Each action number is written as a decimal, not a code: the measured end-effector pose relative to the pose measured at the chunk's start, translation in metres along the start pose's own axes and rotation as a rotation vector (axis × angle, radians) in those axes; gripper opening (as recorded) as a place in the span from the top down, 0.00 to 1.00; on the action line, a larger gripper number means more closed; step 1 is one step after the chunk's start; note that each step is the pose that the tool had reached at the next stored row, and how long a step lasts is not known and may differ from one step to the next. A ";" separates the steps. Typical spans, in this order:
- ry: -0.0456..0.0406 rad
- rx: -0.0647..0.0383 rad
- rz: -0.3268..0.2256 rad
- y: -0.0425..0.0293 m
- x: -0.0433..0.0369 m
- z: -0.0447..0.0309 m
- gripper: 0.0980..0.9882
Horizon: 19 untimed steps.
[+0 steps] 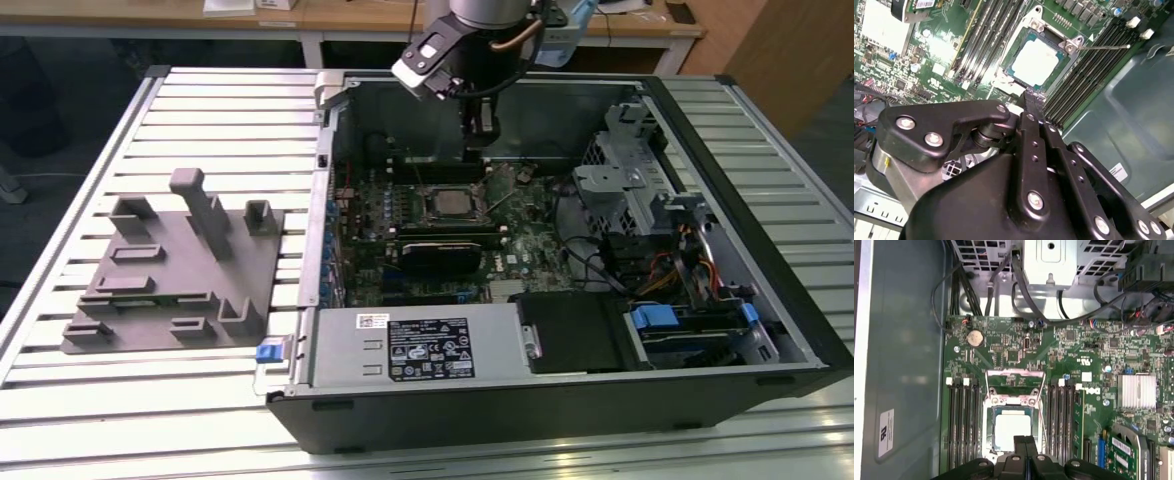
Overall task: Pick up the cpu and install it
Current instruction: 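Close the cpu cover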
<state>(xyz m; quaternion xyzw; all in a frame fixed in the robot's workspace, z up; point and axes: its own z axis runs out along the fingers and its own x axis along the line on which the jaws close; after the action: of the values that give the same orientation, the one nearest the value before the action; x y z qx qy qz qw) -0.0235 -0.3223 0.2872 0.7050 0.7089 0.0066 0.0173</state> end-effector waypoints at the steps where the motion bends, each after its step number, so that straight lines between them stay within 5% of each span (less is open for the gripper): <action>1: 0.0000 0.000 0.000 0.0015 0.0000 0.0000 0.99; 19: 0.0051 0.006 -0.005 0.0338 -0.0001 0.0064 0.99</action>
<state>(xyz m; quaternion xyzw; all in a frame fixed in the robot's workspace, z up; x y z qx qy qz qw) 0.0105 -0.3223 0.2819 0.7034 0.7107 0.0063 0.0135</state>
